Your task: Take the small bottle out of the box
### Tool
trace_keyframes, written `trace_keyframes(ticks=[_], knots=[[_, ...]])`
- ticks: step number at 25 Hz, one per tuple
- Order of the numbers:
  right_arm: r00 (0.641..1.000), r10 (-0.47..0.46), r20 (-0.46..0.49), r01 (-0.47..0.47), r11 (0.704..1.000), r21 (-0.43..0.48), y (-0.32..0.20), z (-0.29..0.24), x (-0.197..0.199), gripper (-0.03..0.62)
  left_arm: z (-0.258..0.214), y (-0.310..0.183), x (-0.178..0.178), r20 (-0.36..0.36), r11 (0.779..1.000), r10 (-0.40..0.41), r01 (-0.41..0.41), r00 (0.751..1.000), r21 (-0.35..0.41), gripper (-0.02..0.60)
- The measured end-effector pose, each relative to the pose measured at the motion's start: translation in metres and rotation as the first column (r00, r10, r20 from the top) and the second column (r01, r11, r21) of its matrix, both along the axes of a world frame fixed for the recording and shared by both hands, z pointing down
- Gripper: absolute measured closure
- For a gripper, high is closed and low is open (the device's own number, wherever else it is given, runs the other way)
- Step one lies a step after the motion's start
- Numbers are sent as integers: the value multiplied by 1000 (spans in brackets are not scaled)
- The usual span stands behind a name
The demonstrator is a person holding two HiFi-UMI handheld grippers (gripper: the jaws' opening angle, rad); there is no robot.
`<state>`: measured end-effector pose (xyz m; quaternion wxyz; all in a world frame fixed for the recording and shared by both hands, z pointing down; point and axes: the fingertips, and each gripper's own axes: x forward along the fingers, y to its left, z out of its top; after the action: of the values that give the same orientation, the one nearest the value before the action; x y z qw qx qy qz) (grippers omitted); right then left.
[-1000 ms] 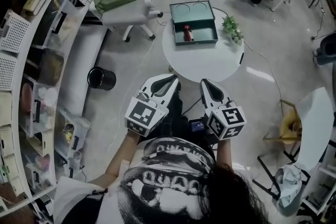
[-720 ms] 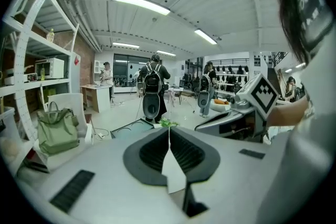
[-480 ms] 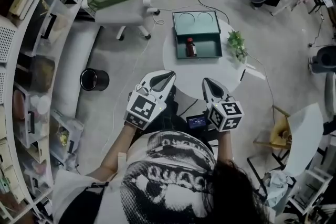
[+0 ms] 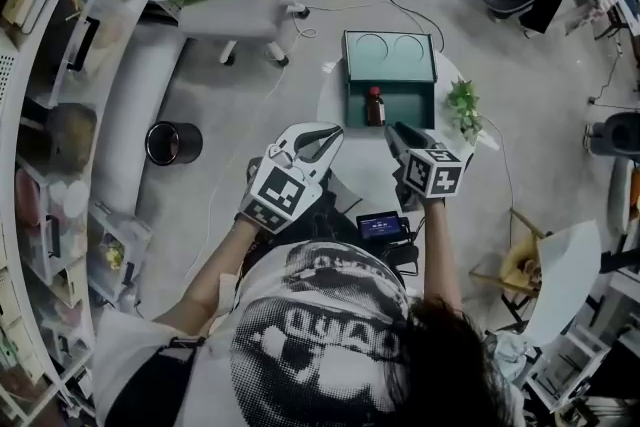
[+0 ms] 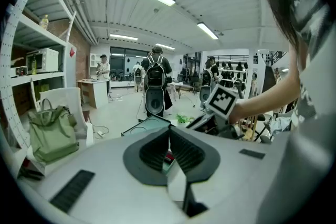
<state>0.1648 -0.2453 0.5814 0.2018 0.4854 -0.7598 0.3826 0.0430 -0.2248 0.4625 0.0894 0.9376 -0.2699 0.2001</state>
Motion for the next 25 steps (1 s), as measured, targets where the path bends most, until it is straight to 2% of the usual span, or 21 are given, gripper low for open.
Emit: trace_keyframes(ticks=[4, 8, 12, 19, 23, 25], knots=[[993, -73, -94, 62, 992, -114, -27, 44, -1, 472, 5, -18, 0, 5, 1000, 16, -16, 1000, 2, 568], [987, -119, -112, 92, 971, -219, -44, 75, -5, 403, 6, -33, -4, 9, 1000, 15, -15, 1000, 4, 568], [975, -165, -150, 119, 954, -276, -60, 98, -6, 382, 11, -45, -12, 12, 1000, -20, 20, 1000, -4, 568], [950, -258, -178, 164, 894, -417, -64, 130, -16, 346, 16, -55, -30, 17, 997, -72, 72, 997, -21, 568], [931, -306, -199, 166, 840, -517, -58, 149, -15, 322, 19, -57, -40, 19, 994, -99, 100, 995, -35, 568], [924, -316, -217, 158, 829, -536, -60, 152, -13, 319, 21, -58, -46, 23, 993, -113, 114, 993, -39, 568]])
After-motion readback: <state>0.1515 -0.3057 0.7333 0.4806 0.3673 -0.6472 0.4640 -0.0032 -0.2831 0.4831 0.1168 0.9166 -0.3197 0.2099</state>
